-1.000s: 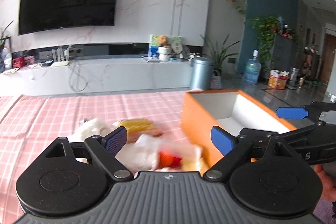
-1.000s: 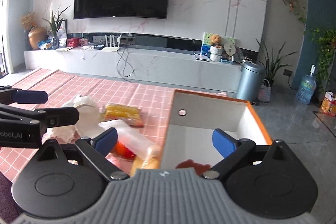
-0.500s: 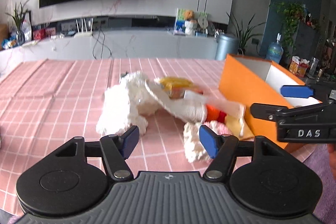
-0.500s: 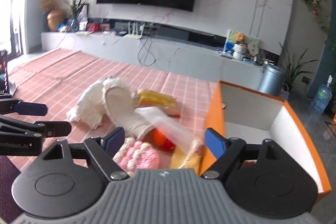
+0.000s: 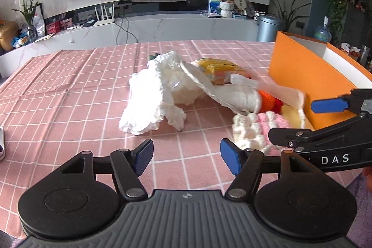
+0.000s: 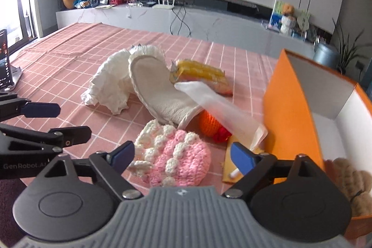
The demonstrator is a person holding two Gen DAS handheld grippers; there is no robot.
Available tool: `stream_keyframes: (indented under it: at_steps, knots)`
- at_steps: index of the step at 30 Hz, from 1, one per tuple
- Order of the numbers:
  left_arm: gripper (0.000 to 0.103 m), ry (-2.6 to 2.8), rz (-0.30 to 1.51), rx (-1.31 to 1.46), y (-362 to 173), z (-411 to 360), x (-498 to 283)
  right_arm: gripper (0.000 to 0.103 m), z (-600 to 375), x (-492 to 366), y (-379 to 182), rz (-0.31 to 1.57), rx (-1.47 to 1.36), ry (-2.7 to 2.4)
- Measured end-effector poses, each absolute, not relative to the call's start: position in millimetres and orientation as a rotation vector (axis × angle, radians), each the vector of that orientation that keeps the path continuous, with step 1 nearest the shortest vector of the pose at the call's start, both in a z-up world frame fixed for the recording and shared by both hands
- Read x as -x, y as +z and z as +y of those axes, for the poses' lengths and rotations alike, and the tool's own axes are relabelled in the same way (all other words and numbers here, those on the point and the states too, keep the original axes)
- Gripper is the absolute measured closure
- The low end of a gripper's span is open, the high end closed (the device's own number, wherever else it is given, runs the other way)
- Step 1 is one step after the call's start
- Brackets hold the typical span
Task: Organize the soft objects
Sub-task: 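Grasp the pink crocheted item with the right tool while the left tool grasps the white crumpled cloth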
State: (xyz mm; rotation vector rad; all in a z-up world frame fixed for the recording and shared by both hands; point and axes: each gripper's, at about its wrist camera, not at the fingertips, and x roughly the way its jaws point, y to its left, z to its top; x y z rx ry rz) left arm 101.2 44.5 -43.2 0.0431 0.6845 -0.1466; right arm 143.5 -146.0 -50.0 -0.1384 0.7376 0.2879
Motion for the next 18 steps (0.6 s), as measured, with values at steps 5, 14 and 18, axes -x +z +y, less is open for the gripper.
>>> stream_keyframes:
  at_steps: [5,14,18]
  knots:
    - [0.017,-0.121,0.677,-0.019,-40.0,52.8,-113.4,0.006,-142.2,-165.8,-66.0,0.805,0.079,0.278]
    - [0.017,-0.094,0.708,-0.018,-48.0,56.2,-129.6,0.004,-140.4,-191.1,-86.1,0.912,-0.029,0.286]
    - [0.015,-0.105,0.717,-0.021,-50.3,54.2,-135.9,0.017,-137.6,-192.1,-94.6,0.937,-0.018,0.306]
